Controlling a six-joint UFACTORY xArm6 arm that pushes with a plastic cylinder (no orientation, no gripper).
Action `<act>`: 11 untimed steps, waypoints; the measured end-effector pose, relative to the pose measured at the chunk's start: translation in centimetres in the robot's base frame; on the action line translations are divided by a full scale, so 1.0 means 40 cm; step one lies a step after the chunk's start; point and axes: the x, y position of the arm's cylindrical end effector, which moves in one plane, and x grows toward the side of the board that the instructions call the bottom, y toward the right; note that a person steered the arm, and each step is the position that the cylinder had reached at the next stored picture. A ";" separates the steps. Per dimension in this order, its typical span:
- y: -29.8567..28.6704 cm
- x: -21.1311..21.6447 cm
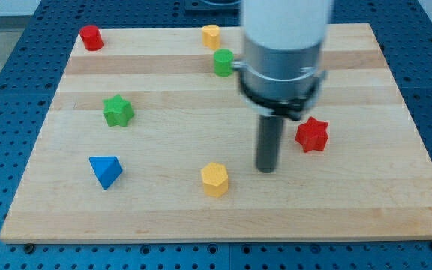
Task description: Place the red star below the blue cube
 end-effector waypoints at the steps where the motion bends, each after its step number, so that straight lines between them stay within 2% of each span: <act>1: 0.152 -0.037; 2: 0.258 -0.132; 3: 0.270 -0.216; 5: 0.277 -0.003; 6: 0.219 -0.010; 8: 0.183 -0.160; 9: 0.146 -0.135; 10: 0.070 -0.141; 11: 0.053 -0.150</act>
